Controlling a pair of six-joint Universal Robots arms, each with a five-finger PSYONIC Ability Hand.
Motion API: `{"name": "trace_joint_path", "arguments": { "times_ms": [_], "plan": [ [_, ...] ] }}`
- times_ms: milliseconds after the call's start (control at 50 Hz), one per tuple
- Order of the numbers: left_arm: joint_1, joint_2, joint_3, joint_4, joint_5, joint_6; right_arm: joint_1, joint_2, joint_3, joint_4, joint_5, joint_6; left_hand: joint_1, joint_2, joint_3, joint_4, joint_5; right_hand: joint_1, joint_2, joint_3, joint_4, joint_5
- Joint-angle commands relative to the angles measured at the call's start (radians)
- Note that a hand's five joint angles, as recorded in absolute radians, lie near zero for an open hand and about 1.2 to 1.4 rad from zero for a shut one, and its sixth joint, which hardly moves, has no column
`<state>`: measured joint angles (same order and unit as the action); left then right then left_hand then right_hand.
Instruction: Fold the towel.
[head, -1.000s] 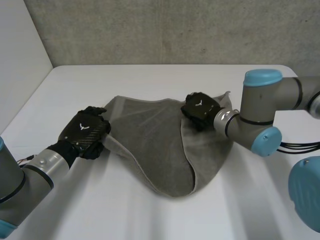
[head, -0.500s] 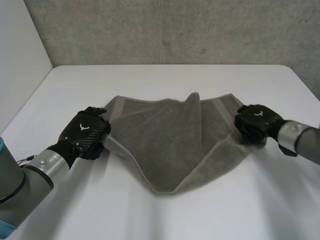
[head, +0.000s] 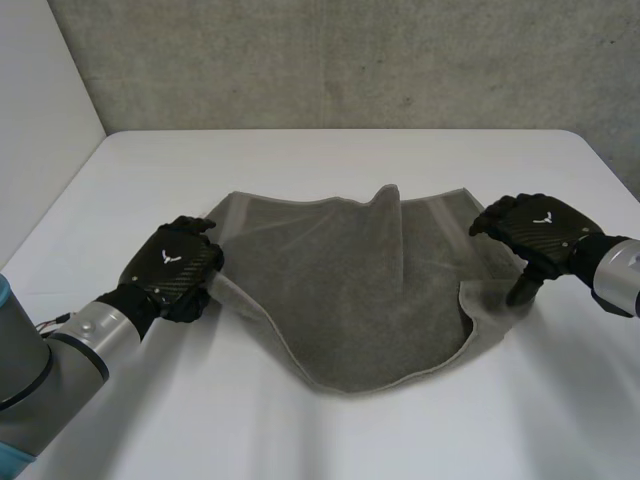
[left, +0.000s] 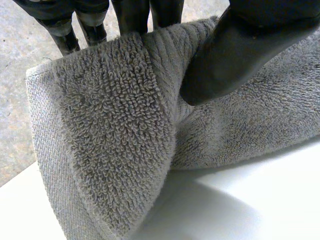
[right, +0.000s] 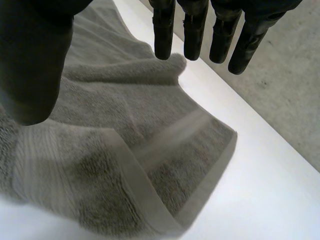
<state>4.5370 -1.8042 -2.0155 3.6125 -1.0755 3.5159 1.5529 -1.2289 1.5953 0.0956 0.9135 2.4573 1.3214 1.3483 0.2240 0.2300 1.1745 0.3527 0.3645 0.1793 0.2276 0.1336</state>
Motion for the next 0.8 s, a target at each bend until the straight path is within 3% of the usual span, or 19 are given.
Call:
{"name": "trace_joint_path", "arguments": {
  "times_ms": [20,280,460,520,560,640,720,800],
  "plan": [
    [0.001,0.0,0.0,0.0,0.0,0.0,0.026,-0.021,0.046,0.003,-0.005,-0.015,0.075,0.048,-0.049,-0.055,0.047,-0.051,-0.062,-0.005,-0.053,-0.006],
    [-0.004,-0.001,-0.002,0.0,0.0,0.0,0.016,-0.077,0.199,0.062,-0.054,-0.285,0.075,0.048,-0.049,-0.055,0.047,-0.027,-0.039,-0.005,-0.053,0.018],
    [-0.006,0.0,-0.002,0.0,0.0,0.0,0.019,-0.063,0.244,0.082,-0.065,-0.356,0.075,0.048,-0.049,-0.055,0.047,0.07,0.058,-0.005,-0.053,0.114],
    [-0.004,0.005,-0.002,-0.003,-0.001,0.0,0.018,-0.06,0.247,0.075,-0.064,-0.377,0.075,0.048,-0.049,-0.055,0.047,0.17,0.158,-0.005,-0.053,0.214],
    [-0.004,0.008,0.0,-0.008,0.0,0.0,0.019,-0.054,0.236,0.065,-0.062,-0.391,0.075,0.048,-0.049,-0.055,0.047,0.392,0.38,-0.005,-0.053,0.436],
    [0.004,0.023,0.004,-0.034,0.0,0.0,0.021,-0.032,0.222,0.049,-0.061,-0.391,0.075,0.048,-0.049,-0.055,0.047,0.613,0.601,-0.005,-0.053,0.658],
    [0.007,0.037,0.009,-0.06,0.0,0.0,0.026,-0.005,0.206,0.045,-0.064,-0.38,0.075,0.048,-0.049,-0.055,0.047,1.042,1.03,-0.005,-0.053,1.087],
    [0.011,0.066,0.017,-0.112,0.0,0.008,0.026,-0.004,0.199,0.049,-0.062,-0.374,0.075,0.048,-0.049,-0.055,0.047,1.044,1.032,-0.005,-0.053,1.088]
  ]
}}
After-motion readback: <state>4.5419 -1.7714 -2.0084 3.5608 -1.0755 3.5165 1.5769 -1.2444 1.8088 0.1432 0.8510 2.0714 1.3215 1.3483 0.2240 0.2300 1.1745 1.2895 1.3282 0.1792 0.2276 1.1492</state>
